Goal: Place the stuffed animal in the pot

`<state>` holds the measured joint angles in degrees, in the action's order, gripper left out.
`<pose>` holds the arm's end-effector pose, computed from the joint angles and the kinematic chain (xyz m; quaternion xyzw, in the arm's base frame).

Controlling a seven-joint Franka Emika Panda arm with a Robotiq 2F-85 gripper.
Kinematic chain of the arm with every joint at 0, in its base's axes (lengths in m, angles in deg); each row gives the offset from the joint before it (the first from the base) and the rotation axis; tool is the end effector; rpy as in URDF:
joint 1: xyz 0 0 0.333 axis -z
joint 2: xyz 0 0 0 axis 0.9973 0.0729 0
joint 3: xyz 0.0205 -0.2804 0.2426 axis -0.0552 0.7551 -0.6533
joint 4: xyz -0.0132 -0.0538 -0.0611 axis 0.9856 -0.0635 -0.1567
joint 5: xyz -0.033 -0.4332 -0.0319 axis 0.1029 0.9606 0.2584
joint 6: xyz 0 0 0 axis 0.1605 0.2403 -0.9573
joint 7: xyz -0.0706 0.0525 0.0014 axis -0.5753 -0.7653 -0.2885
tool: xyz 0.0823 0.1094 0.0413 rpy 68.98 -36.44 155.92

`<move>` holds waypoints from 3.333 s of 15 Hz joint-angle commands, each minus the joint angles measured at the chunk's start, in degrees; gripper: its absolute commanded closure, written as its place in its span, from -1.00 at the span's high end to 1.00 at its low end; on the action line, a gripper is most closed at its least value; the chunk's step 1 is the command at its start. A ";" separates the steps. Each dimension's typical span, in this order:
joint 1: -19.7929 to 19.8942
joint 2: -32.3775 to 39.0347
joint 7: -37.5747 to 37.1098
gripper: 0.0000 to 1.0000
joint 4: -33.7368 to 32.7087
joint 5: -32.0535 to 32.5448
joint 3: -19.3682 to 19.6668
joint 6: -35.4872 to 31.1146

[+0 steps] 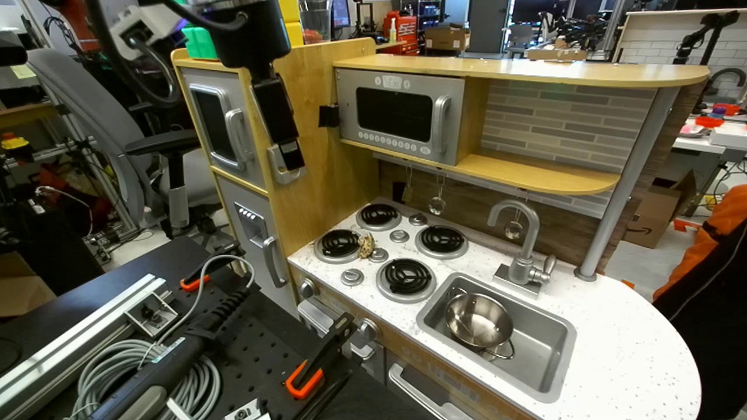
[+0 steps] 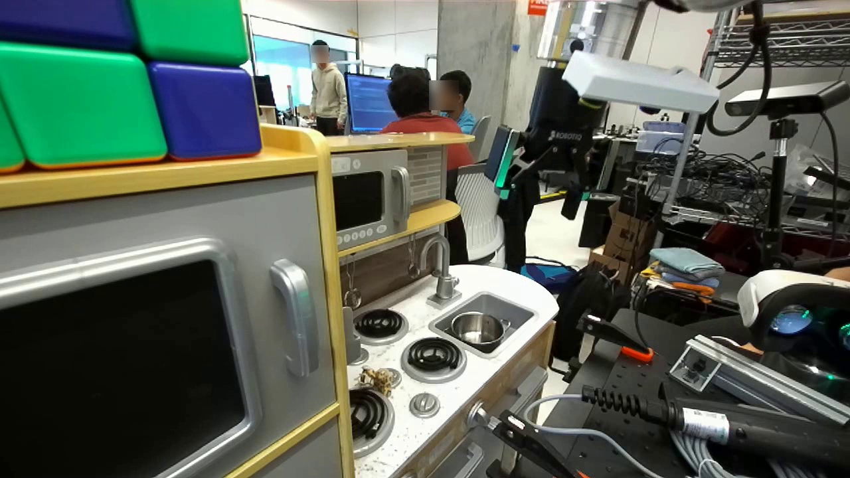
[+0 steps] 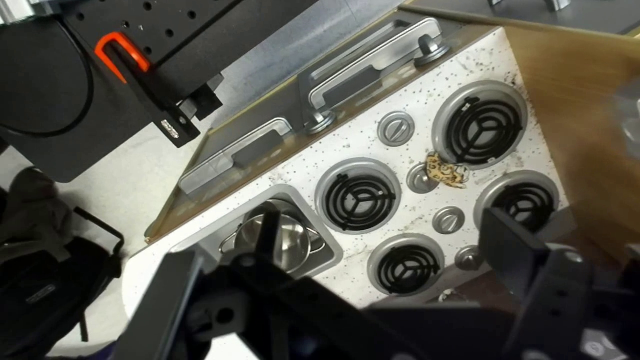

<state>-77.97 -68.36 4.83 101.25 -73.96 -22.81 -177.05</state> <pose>0.4086 0.0161 0.3138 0.9614 -0.2639 0.0776 0.0024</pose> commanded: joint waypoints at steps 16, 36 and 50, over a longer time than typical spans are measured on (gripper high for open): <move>-2.25 20.92 -21.82 1.00 -9.91 8.19 2.25 -9.96; -24.98 63.38 -52.30 1.00 -50.09 6.99 20.52 -3.81; -24.64 70.23 -57.54 1.00 -52.64 -2.01 19.26 -17.05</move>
<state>-102.03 -3.09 -49.59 51.74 -72.62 -3.55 -188.23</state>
